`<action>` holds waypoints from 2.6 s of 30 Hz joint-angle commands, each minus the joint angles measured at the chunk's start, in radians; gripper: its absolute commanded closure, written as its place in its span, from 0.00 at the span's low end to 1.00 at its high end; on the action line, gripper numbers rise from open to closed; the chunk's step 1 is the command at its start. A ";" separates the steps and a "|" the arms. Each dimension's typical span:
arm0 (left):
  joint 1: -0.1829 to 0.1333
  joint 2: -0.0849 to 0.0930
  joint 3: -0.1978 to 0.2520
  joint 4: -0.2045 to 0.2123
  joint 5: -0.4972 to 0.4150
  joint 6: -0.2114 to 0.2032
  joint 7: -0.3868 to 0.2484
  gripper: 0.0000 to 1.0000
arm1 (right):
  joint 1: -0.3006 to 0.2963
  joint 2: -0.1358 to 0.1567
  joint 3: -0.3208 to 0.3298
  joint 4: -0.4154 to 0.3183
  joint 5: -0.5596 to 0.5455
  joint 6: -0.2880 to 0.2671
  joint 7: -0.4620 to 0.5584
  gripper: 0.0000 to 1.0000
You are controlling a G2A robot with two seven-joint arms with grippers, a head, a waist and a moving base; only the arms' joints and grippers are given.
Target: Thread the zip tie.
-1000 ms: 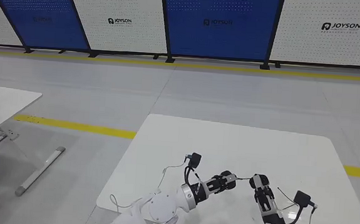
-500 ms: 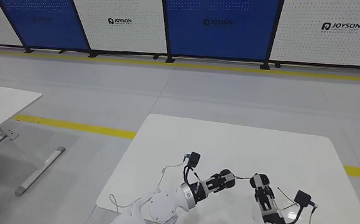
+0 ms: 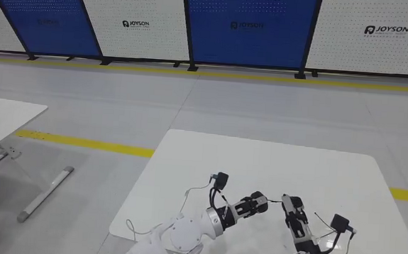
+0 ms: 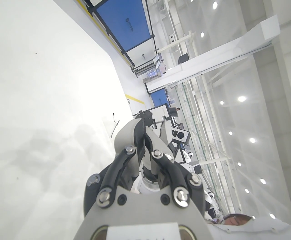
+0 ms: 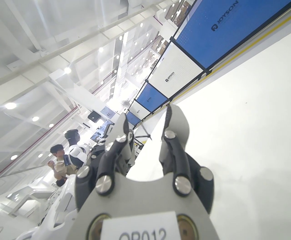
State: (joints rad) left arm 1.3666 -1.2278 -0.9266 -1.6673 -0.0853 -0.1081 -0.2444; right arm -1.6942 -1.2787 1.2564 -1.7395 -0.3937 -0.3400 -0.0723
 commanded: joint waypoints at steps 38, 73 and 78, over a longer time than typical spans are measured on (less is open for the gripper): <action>0.036 -0.002 -0.045 -0.019 -0.161 -0.061 0.016 1.00 | 0.050 0.001 -0.033 0.063 -0.282 0.154 0.042 0.00; 0.020 -0.013 -0.006 -0.005 -0.120 -0.041 0.029 1.00 | 0.057 0.004 -0.053 0.049 -0.305 0.076 0.090 0.69; 0.013 -0.015 0.001 0.005 -0.118 -0.038 0.022 1.00 | 0.056 0.005 -0.050 0.050 -0.296 0.062 0.084 0.74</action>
State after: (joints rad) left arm 1.3814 -1.2424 -0.9266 -1.6655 -0.2038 -0.1478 -0.2214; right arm -1.6384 -1.2738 1.2063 -1.6897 -0.6911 -0.2762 0.0134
